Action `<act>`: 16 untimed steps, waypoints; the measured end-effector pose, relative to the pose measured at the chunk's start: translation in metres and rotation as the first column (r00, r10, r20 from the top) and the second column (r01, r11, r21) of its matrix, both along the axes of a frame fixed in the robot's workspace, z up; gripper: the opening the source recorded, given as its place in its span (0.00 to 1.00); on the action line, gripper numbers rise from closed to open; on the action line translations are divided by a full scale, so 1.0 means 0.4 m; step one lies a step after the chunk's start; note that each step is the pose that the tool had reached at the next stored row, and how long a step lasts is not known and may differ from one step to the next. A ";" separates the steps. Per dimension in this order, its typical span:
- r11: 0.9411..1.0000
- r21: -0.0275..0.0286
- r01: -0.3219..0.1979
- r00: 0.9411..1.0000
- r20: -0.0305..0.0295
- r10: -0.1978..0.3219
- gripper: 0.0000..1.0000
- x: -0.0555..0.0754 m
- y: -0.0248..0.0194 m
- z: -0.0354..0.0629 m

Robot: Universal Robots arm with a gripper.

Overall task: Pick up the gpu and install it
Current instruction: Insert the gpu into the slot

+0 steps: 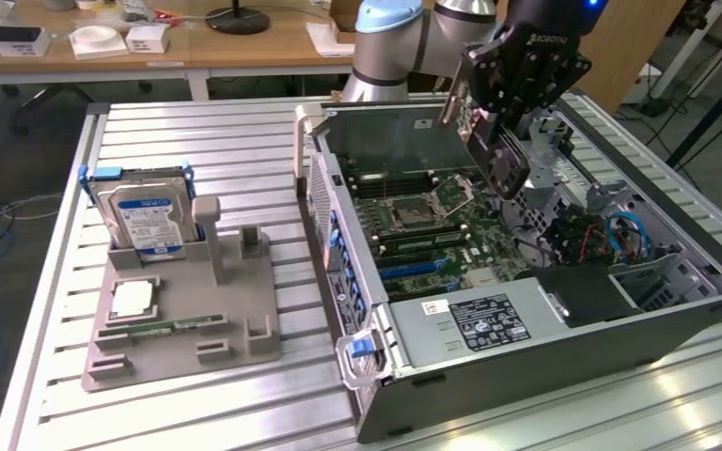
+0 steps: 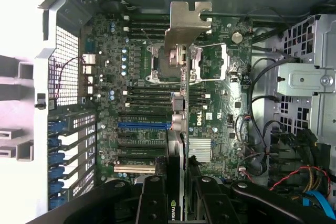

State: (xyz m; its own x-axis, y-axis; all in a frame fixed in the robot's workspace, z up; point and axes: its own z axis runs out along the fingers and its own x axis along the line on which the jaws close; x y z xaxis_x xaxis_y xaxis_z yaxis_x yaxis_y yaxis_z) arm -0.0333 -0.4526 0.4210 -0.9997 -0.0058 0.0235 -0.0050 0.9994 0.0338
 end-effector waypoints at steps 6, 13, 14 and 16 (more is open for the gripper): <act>0.998 0.000 -0.066 0.998 0.000 0.066 0.26 0.000 0.000 0.000; 0.990 0.000 -0.139 0.990 0.000 0.139 0.26 0.000 0.000 -0.001; 0.989 0.000 -0.150 0.989 0.000 0.150 0.26 0.000 0.000 -0.001; 0.985 0.000 -0.170 0.985 0.000 0.170 0.26 0.000 0.000 -0.001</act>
State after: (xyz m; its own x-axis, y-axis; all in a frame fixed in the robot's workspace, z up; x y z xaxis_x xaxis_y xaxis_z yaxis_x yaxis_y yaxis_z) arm -0.0332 -0.4526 0.4205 -0.9842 -0.1756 0.0235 -0.1747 0.9840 0.0337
